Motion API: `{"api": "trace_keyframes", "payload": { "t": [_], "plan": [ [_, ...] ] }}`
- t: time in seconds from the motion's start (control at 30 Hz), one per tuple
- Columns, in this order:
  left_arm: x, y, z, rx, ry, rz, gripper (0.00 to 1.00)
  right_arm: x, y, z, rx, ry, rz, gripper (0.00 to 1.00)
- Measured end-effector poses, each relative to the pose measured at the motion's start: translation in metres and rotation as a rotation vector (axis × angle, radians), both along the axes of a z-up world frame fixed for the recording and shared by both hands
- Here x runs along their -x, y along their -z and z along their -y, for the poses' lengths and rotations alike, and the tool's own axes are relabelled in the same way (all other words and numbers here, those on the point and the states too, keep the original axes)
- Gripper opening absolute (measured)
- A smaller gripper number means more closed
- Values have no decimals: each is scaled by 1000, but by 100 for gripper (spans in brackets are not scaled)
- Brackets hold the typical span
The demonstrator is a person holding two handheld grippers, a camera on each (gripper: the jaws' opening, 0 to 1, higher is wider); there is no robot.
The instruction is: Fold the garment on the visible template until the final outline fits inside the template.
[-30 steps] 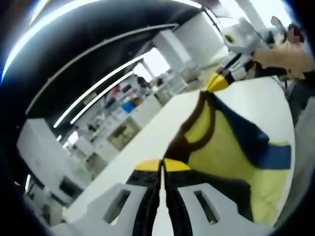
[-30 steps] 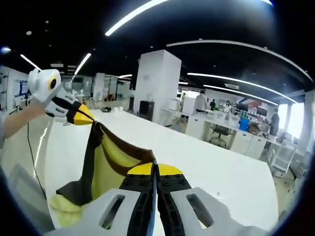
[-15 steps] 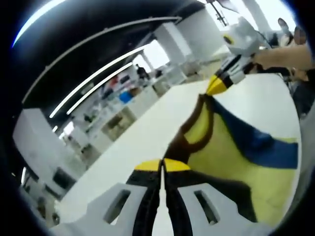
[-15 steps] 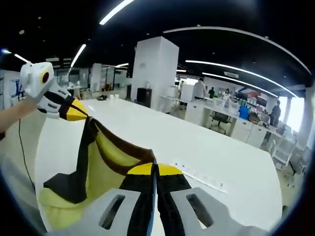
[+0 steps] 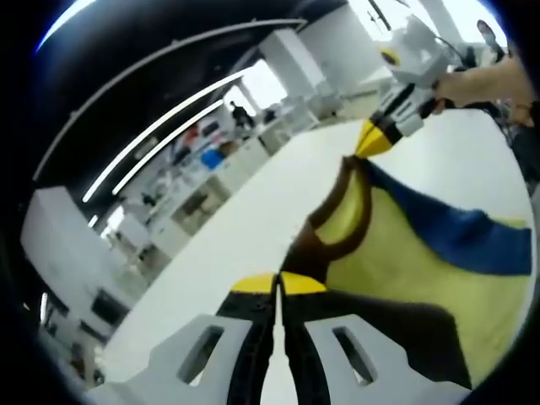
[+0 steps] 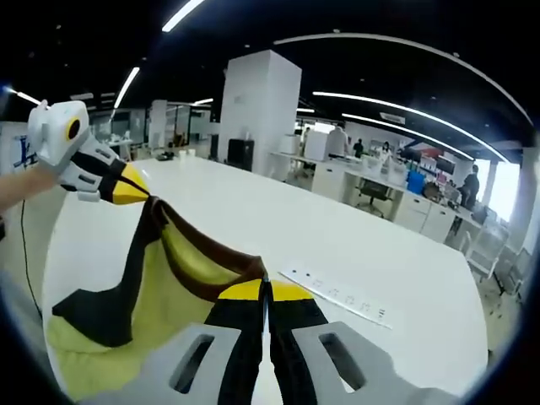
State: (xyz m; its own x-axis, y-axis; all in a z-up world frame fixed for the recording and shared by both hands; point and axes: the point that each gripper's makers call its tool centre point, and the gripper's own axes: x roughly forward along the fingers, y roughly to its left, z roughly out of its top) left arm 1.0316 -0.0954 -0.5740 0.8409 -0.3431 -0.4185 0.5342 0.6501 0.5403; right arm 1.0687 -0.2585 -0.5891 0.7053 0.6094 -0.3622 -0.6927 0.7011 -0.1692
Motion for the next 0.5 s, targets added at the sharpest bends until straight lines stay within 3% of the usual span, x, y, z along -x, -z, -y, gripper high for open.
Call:
{"api": "trace_keyframes", "payload": {
  "t": [0.27,0.5],
  "plan": [
    [-19,16,-2,-12,-3,-25,0,-26,19,-4,13,22,-23,1],
    [-32,46,-12,-2,-32,-67,0,-34,41,-11,64,9,-36,1]
  ]
}}
